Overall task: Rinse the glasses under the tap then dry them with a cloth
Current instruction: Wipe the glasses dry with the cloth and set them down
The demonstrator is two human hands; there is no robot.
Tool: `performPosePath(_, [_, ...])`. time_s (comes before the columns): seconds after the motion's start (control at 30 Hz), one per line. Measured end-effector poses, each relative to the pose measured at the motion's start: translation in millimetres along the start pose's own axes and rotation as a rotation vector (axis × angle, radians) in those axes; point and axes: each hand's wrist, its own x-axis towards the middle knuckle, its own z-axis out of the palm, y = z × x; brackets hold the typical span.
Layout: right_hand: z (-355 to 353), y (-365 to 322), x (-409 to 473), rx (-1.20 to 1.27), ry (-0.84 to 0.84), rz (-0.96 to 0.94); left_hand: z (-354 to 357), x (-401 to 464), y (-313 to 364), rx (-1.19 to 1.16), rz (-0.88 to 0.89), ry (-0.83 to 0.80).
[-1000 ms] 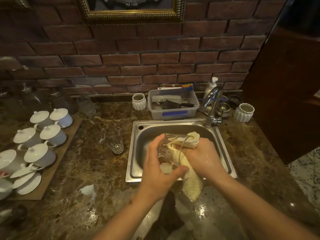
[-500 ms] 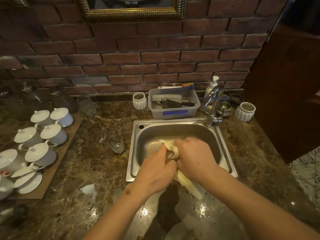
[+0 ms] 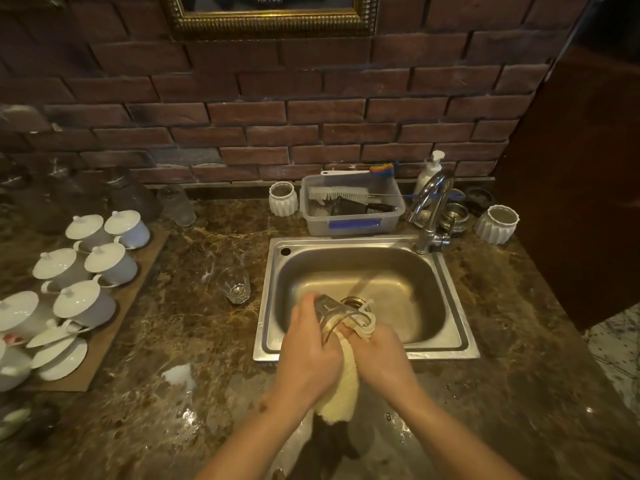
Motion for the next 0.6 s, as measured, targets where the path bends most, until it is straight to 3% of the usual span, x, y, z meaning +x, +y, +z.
performPosePath(0.1, [-15.1, -3.7, 19.3, -0.36, -0.023, -0.112, -2.2, 4.8, 5.7, 0.12, 0.027, -0.059])
performPosePath(0.17, [-21.4, -8.5, 31.2, -0.745, 0.068, -0.295, -1.8, 8.7, 15.6, 0.199, 0.013, -0.115])
performPosePath(0.27, [-21.4, -11.8, 32.4, -1.046, 0.206, -0.615, -2.7, 13.6, 30.7, 0.388, -0.05, -0.238])
performPosePath(0.4, [-25.2, -6.9, 25.1, -0.926, 0.314, -0.786, -3.7, 19.5, 39.2, 0.382, -0.064, -0.315])
performPosePath(0.5, [-30.9, -4.3, 19.5, -0.626, 0.319, -0.584, 2.6, 8.8, 29.2, 0.077, -0.041, -0.115])
performPosePath(0.6, [-20.4, -5.4, 13.8, -0.093, 0.3, -0.324, 12.9, -4.2, 16.9, -0.157, 0.036, 0.033])
